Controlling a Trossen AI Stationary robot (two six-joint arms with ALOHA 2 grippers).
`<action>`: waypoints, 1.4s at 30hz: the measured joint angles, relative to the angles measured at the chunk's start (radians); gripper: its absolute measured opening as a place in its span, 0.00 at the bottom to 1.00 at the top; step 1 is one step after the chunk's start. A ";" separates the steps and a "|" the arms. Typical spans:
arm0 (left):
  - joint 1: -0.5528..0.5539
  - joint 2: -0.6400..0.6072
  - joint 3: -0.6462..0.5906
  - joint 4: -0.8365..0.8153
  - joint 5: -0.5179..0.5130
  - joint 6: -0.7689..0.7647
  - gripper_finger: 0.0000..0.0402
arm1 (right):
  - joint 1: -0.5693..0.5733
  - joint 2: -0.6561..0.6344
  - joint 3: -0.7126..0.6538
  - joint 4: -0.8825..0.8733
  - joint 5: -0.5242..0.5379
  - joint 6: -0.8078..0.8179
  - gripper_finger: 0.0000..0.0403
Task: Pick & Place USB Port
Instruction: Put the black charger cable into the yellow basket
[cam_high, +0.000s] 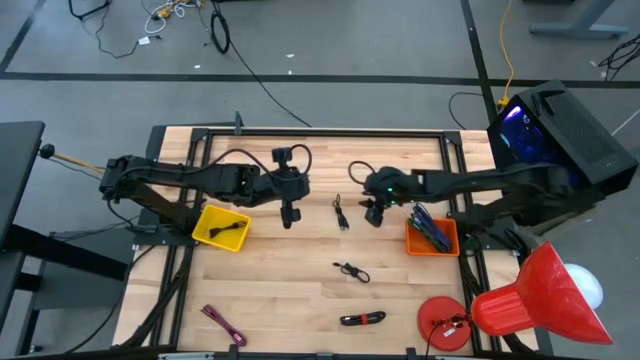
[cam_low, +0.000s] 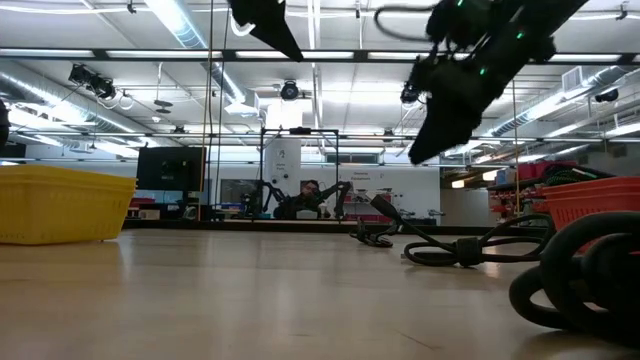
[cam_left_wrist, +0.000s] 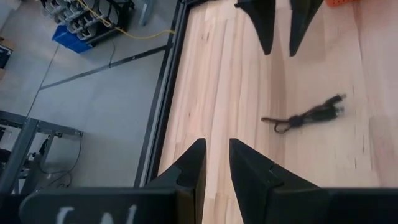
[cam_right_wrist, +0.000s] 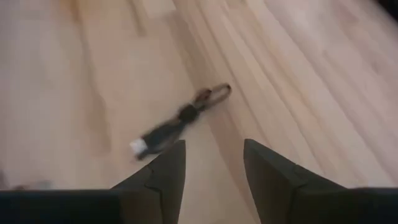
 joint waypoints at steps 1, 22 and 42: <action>0.000 0.000 0.000 -0.015 0.000 0.000 0.19 | -0.007 0.031 0.000 0.007 -0.007 0.003 0.41; 0.001 0.000 0.000 -0.088 -0.001 0.000 0.19 | -0.013 0.309 0.000 0.317 -0.177 0.075 0.41; 0.001 0.000 0.000 -0.086 -0.001 0.000 0.19 | 0.010 0.389 -0.001 0.404 -0.172 0.094 0.41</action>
